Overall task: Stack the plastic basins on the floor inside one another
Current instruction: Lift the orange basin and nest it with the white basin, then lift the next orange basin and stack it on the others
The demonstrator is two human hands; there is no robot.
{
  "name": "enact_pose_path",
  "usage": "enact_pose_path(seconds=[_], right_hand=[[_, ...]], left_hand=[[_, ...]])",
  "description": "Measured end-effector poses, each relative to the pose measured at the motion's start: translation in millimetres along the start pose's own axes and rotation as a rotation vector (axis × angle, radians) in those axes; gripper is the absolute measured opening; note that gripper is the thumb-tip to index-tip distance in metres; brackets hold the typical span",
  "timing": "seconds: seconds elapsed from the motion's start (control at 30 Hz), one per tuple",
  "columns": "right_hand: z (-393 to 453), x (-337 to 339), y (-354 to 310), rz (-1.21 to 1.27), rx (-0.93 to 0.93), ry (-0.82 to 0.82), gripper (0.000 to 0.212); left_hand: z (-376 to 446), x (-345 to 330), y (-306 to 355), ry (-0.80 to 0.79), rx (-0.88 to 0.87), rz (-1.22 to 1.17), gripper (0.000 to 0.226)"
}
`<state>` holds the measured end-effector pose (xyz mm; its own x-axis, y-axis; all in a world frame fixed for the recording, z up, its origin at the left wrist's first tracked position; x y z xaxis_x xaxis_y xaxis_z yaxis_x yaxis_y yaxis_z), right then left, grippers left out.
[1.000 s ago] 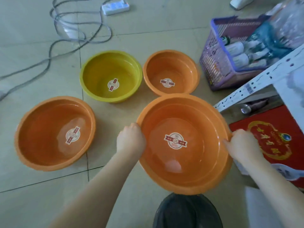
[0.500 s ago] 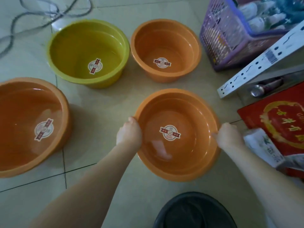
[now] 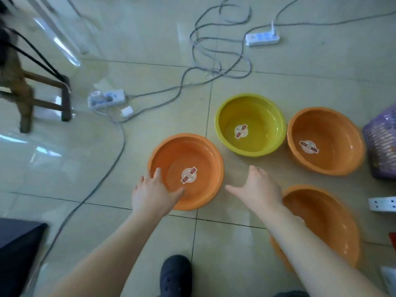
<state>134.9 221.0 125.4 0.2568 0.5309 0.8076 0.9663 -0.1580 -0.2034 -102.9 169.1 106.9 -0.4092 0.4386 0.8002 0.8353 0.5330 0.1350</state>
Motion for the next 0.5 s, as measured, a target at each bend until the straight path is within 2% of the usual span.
enact_pose_path(seconds=[0.1, 0.23, 0.4, 0.5], right_hand=[[27, -11, -43, -0.033, 0.019, 0.006, 0.071], [68, -40, -64, -0.036, -0.027, -0.001, 0.073], [130, -97, -54, -0.039, -0.121, -0.049, 0.072], [164, -135, -41, -0.071, -0.184, -0.09, 0.063]], left_hand=[[31, 20, -34, 0.012, 0.004, 0.034, 0.09], [79, 18, -71, -0.001, 0.042, 0.067, 0.092], [148, -29, -94, -0.063, 0.131, -0.071, 0.09], [189, -70, -97, -0.125, 0.198, -0.127, 0.086]])
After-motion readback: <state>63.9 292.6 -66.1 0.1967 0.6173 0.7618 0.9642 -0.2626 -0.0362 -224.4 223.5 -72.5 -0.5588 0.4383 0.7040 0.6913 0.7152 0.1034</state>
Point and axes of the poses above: each hand's wrist, its own z-axis towards the middle knuckle, its own x-axis out of the back of the hand, y = z × x, the point moved 5 cm from there along z, towards the middle knuckle, and after that the axes turned 7 degrees about -y, right-handed, at the moved point
